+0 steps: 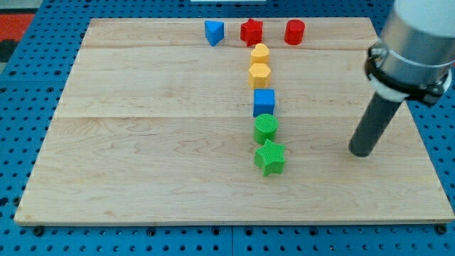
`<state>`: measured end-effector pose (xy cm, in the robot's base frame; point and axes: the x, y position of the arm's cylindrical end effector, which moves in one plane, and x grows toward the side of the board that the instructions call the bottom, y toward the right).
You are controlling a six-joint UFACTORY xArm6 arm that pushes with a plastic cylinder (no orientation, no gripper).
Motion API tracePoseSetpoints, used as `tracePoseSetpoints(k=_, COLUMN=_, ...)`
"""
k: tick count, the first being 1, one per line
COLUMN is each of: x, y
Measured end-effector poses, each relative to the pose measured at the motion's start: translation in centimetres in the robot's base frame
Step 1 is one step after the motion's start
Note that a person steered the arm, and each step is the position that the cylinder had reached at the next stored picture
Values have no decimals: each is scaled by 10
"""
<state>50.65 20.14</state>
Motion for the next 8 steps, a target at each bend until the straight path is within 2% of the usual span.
tracePoseSetpoints(k=2, x=-1, y=0)
tracePoseSetpoints(k=3, x=-17, y=7)
tracePoseSetpoints(k=4, x=-49, y=20)
tracePoseSetpoints(k=6, x=-139, y=20)
tracePoseSetpoints(k=8, x=-252, y=22)
